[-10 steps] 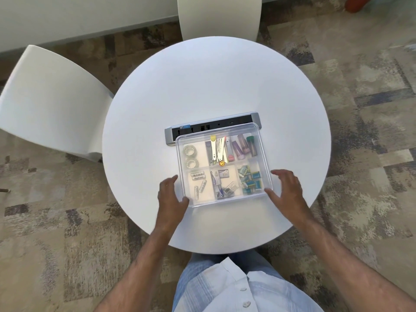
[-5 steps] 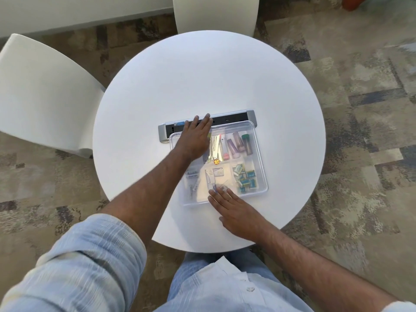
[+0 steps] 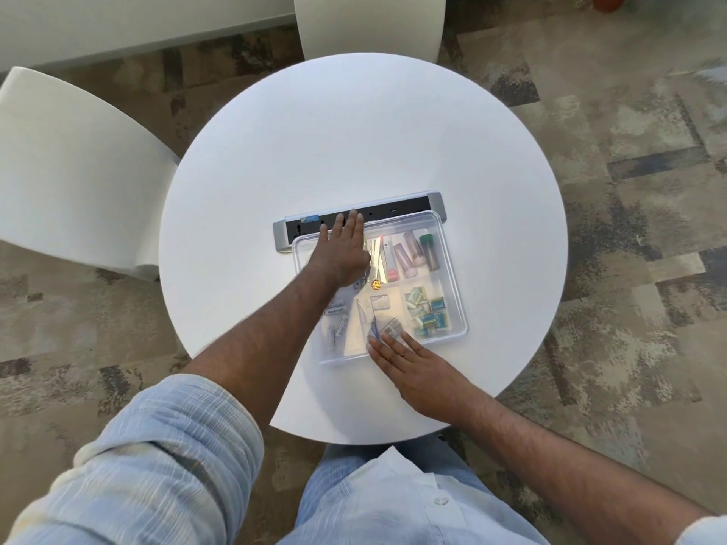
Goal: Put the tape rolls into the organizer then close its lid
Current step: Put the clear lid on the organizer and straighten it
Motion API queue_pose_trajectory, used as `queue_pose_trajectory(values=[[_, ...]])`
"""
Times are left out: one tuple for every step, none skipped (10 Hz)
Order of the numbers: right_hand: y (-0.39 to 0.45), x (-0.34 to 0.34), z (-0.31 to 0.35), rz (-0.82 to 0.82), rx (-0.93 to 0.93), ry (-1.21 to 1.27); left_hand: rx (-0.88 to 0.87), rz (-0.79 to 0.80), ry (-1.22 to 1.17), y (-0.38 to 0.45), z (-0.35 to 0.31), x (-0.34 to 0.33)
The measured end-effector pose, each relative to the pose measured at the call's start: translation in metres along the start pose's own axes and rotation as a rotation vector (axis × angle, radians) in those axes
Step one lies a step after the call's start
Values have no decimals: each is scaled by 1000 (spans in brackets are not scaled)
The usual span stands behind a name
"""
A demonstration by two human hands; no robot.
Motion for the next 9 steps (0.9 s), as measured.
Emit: queue_pose_trajectory(values=[[2,6,-1,11,-9,14,-1,-5,-20,-4,0,5],[2,22,-6,-23,-70,43,59,-148,-41,-22,13,9],[-4,33,-13,-46,-145,66,105,-230,-70,-47,25,9],[-14,49,-29,-86,-264,70,146,-296,-113,-87,41,-3],[-16,54,-43,-86,-352,95,176,-292,-138,-111,47,-23],[-21,60,-63,-60,-476,135,224,-245,-143,-145,45,-60],[-21,65,-69,-28,-519,136,236,-179,-156,-159,42,-80],[-20,69,-71,27,-540,125,208,-164,-111,-174,36,-85],[-18,75,-72,7,-547,134,209,-197,-113,-179,39,-80]])
Point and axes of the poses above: each hand's wrist, its own y-axis towards the middle knuckle, its own x-axis out of the back of the hand, z = x × y, the point moved 7 cm from there along y, towards the middle knuckle, and after that the axes turned 3 degrees about x, right-handed, at the moved point
